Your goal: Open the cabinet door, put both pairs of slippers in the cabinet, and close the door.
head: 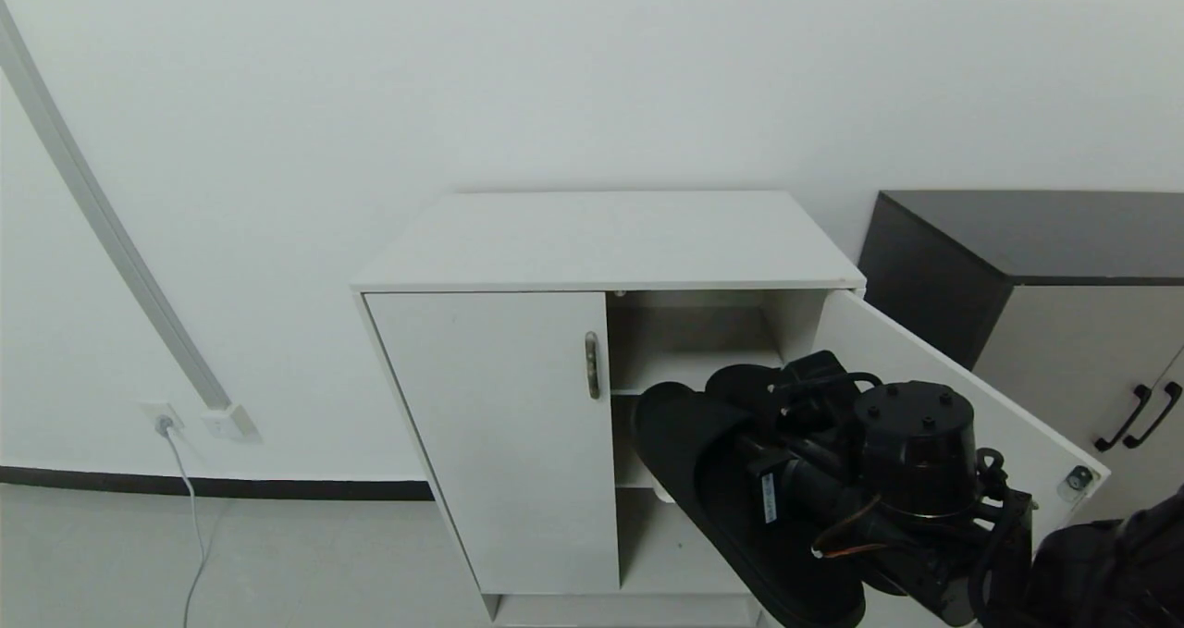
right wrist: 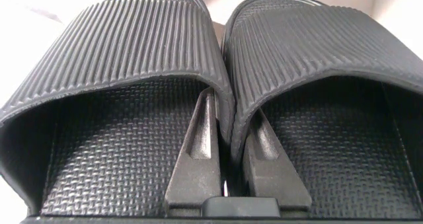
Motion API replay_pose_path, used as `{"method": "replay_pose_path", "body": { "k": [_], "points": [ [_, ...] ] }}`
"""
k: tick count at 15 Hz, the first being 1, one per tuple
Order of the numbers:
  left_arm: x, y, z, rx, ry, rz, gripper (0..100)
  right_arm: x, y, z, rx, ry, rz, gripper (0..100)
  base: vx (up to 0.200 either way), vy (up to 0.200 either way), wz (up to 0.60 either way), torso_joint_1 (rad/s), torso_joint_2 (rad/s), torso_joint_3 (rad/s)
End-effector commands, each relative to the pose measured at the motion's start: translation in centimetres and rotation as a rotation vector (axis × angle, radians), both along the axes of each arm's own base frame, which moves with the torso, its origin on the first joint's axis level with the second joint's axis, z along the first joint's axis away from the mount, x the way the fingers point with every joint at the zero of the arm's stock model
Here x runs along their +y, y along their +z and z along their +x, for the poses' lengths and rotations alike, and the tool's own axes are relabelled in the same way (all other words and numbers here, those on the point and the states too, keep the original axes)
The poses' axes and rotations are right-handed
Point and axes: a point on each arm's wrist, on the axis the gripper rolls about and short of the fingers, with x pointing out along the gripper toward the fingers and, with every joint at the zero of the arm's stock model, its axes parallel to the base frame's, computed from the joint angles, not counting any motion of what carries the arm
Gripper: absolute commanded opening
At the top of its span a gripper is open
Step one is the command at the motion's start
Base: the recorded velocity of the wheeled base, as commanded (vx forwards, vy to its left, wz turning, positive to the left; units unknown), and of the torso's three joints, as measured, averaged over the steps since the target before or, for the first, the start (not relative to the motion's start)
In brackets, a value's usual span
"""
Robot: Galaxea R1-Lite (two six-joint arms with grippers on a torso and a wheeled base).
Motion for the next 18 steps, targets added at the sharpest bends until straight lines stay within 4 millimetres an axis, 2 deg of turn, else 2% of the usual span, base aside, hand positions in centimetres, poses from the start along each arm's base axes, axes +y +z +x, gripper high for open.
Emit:
{"method": "replay_pose_path", "body": {
  "k": [1, 10, 18],
  "points": [
    [0.0, 0.0, 0.01, 0.001, 0.0, 0.0, 0, 0.07, -0.19, 0.07, 0.004, 0.0, -0.003, 0, 0.0, 0.0, 0.0, -0.178, 0.51, 0.325],
    [0.0, 0.0, 0.01, 0.001, 0.0, 0.0, 0, 0.19, -0.72, 0.12, 0.011, 0.002, -0.01, 0, 0.0, 0.0, 0.0, -0.151, 0.48, 0.329],
    [0.0, 0.0, 0.01, 0.001, 0.0, 0.0, 0, 0.16, -1.17, 0.09, 0.002, 0.004, -0.02, 0, 0.0, 0.0, 0.0, -0.069, 0.45, 0.375]
  ]
}}
